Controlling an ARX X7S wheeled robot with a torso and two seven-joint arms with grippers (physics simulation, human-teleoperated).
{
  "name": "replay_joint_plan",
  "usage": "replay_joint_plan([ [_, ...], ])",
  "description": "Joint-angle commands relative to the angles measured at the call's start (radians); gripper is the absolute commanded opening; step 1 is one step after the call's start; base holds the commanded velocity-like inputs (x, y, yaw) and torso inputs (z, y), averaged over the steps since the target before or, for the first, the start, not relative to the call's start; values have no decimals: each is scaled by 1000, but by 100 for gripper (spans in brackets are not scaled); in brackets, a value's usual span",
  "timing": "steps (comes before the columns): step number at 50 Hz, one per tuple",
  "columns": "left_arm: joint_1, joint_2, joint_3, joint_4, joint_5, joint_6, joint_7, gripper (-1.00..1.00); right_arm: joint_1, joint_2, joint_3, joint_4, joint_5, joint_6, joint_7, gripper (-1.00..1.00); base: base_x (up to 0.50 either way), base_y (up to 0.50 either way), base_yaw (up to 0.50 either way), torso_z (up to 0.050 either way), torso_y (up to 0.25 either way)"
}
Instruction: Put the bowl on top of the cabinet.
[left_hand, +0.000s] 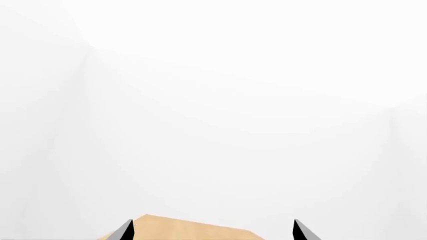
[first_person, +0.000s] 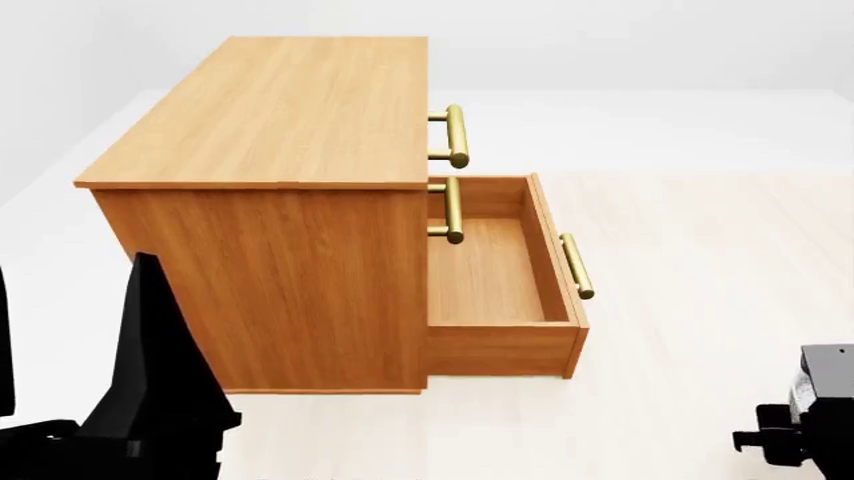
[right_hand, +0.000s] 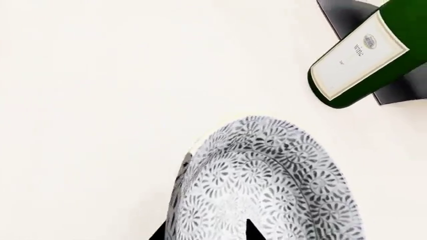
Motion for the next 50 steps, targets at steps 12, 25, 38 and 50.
replay_joint_plan([
  [12, -10, -4, 7, -4, -6, 1, -4, 100, 4, 55, 62, -281, 119, 167, 110, -100, 0, 0, 0, 0, 0],
  [25, -13, -4, 10, -11, -6, 6, -4, 100, 145, 129, 75, -515, 181, 363, 173, -100, 0, 0, 0, 0, 0],
  [38, -5, -17, 6, 1, -5, 9, -14, 100, 357, 168, -37, -540, 201, 474, 164, -100, 0, 0, 0, 0, 0],
  [50, -14, -12, 15, -2, -3, 4, -14, 100, 692, 150, -300, -437, 161, 497, 68, -100, 0, 0, 0, 0, 0],
])
